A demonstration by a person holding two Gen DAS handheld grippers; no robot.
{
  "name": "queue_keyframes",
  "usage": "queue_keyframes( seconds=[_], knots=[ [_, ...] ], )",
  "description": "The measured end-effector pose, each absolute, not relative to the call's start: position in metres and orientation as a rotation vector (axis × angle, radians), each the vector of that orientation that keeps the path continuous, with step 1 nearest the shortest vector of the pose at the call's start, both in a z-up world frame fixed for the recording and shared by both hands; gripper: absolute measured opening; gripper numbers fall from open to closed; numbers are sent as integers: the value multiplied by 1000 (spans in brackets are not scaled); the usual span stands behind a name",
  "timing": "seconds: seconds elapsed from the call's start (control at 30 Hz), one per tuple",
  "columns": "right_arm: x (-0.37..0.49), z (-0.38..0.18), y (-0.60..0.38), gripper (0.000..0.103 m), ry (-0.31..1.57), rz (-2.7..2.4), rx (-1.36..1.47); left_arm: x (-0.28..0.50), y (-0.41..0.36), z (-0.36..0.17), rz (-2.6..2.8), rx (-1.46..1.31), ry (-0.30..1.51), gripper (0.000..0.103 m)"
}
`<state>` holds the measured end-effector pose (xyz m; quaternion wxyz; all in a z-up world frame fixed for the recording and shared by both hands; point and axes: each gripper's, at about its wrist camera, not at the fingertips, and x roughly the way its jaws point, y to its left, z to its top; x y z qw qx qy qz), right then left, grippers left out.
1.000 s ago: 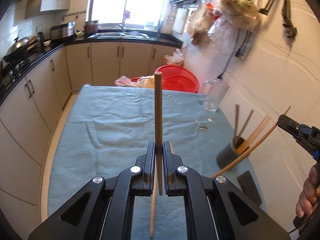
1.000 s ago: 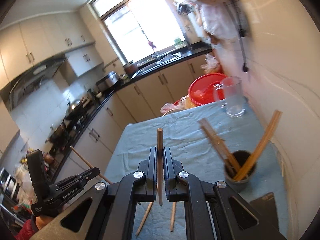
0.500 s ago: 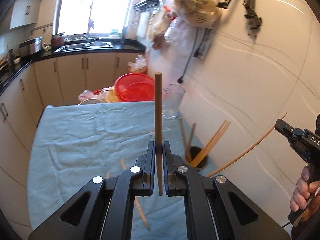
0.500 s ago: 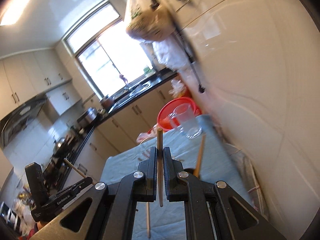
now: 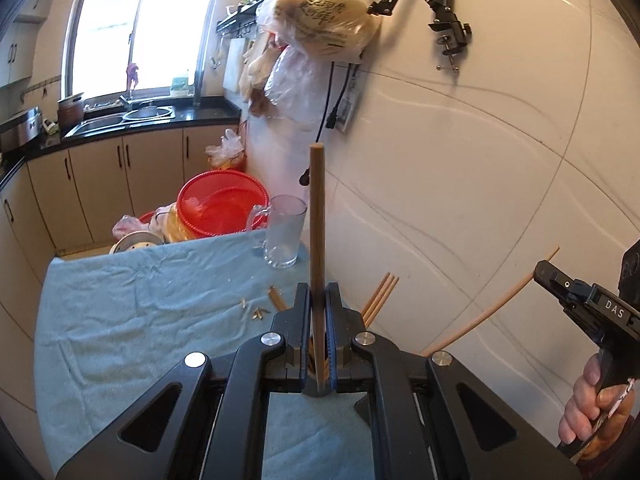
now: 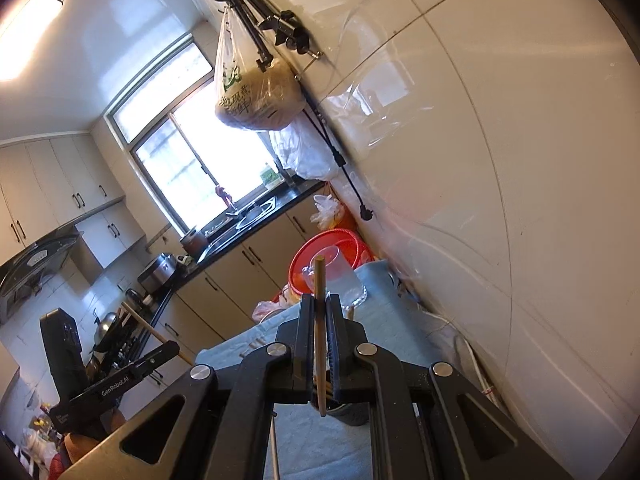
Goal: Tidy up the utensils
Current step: 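Lift both chopsticks upright and carry them over the black cup, then lower both chopsticks into the black cup and open both tools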
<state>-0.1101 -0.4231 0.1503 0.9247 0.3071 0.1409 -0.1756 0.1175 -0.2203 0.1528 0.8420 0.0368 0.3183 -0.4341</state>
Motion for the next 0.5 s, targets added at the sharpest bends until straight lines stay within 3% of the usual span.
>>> queue_keyframes(
  seconds=[0.5],
  knots=[
    [-72, 134, -436, 6, 323, -341, 604, 127, -266, 134, -888, 142, 691, 7]
  ],
)
